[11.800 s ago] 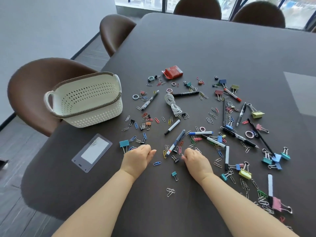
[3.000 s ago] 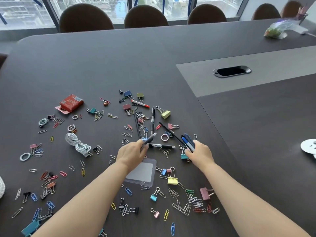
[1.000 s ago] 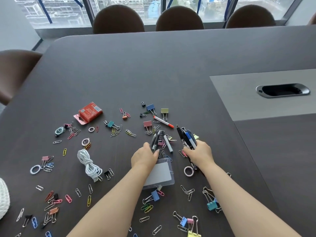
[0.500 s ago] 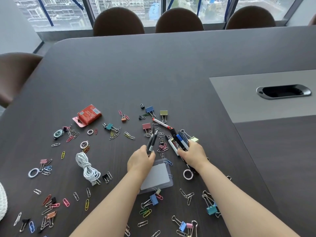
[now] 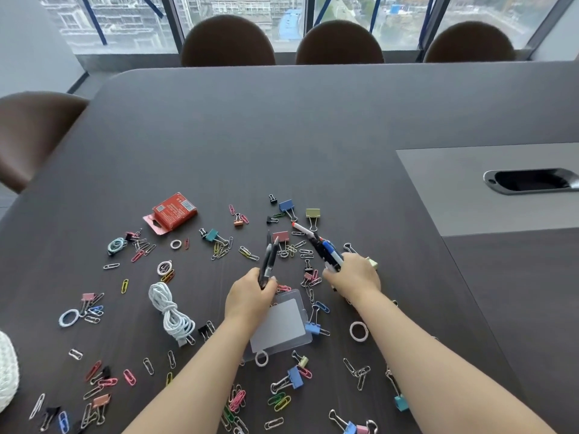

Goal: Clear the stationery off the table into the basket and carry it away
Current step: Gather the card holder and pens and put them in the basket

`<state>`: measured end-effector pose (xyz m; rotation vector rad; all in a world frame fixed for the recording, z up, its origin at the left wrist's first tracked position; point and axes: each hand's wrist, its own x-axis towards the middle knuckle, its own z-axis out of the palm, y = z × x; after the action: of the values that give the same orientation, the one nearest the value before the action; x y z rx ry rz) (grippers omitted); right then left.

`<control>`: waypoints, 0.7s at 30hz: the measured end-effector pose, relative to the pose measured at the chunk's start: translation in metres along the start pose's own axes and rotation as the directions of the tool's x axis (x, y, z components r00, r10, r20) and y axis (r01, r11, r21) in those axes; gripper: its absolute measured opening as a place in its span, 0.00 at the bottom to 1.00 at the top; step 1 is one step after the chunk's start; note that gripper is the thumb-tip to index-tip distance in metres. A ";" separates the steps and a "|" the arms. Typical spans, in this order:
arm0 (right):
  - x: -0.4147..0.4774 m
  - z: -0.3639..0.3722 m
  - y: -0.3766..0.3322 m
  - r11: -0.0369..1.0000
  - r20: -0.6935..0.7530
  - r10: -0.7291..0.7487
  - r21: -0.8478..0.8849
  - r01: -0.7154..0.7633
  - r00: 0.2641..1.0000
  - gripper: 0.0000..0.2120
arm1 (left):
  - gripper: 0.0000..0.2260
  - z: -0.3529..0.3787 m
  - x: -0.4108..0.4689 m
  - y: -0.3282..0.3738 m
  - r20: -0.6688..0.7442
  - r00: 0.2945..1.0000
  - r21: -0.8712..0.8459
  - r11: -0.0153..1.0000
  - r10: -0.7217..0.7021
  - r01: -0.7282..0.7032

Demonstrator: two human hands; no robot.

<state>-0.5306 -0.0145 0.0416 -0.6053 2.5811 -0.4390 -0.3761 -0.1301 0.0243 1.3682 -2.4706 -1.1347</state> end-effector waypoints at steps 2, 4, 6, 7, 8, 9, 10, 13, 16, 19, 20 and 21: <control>0.008 -0.007 -0.009 0.998 -0.060 -0.046 0.032 0.048 0.997 0.10 | 0.10 -0.003 0.004 0.000 -0.013 1.000 -0.009 1.000 0.000 0.000; 0.020 -0.013 -0.020 0.997 -0.084 -0.072 0.032 0.075 0.994 0.09 | 0.10 -0.007 0.008 0.001 -0.025 1.000 -0.017 1.000 -0.002 0.001; 0.033 -0.015 -0.031 0.996 -0.070 -0.085 0.009 0.086 0.994 0.08 | 0.10 -0.010 0.011 0.001 -0.028 1.000 -0.021 1.000 0.008 -0.009; 0.039 -0.013 -0.035 0.996 -0.056 -0.087 -0.005 0.087 0.995 0.07 | 0.10 -0.011 0.013 0.001 -0.024 1.000 -0.026 1.000 0.011 -0.012; 0.045 -0.010 -0.039 0.996 -0.041 -0.088 -0.019 0.087 0.995 0.07 | 0.09 -0.013 0.015 0.000 -0.018 1.000 -0.035 0.999 0.010 -0.010; 0.050 -0.007 -0.041 0.996 -0.026 -0.085 -0.039 0.084 0.996 0.07 | 0.09 -0.014 0.016 -0.001 -0.012 1.000 -0.044 0.999 0.006 -0.007; 0.054 -0.003 -0.042 0.995 -0.015 -0.076 -0.064 0.075 0.997 0.08 | 0.09 -0.014 0.018 -0.002 -0.005 1.000 -0.052 0.999 0.003 -0.003; 0.060 0.005 -0.044 0.993 0.002 -0.019 -0.115 0.019 1.000 0.12 | 0.10 -0.017 0.020 -0.008 0.004 1.000 -0.061 0.998 -0.016 0.016; 0.054 0.008 -0.042 0.990 0.002 0.012 -0.141 -0.011 1.000 0.13 | 0.11 -0.020 0.018 -0.013 -0.003 0.999 -0.074 0.997 -0.033 0.033; 0.037 0.010 -0.035 0.998 -0.014 -0.028 -0.060 0.027 1.000 0.09 | 0.12 -0.027 0.006 -0.016 -0.020 1.000 -0.072 0.997 -0.021 0.019; 0.028 0.010 -0.033 0.999 -0.030 -0.045 0.006 0.045 0.999 0.08 | 0.12 -0.032 0.001 -0.018 -0.030 0.999 -0.064 0.998 -0.011 0.009; 0.019 0.009 -0.032 0.996 -0.049 -0.058 0.072 0.062 0.997 0.08 | 0.12 -0.037 -0.005 -0.019 -0.045 0.999 -0.052 0.999 0.000 -0.002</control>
<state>-0.5306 -0.0523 0.0403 -0.6552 2.5838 -0.5717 -0.3441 -0.1530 0.0401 1.3631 -2.3932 -1.1472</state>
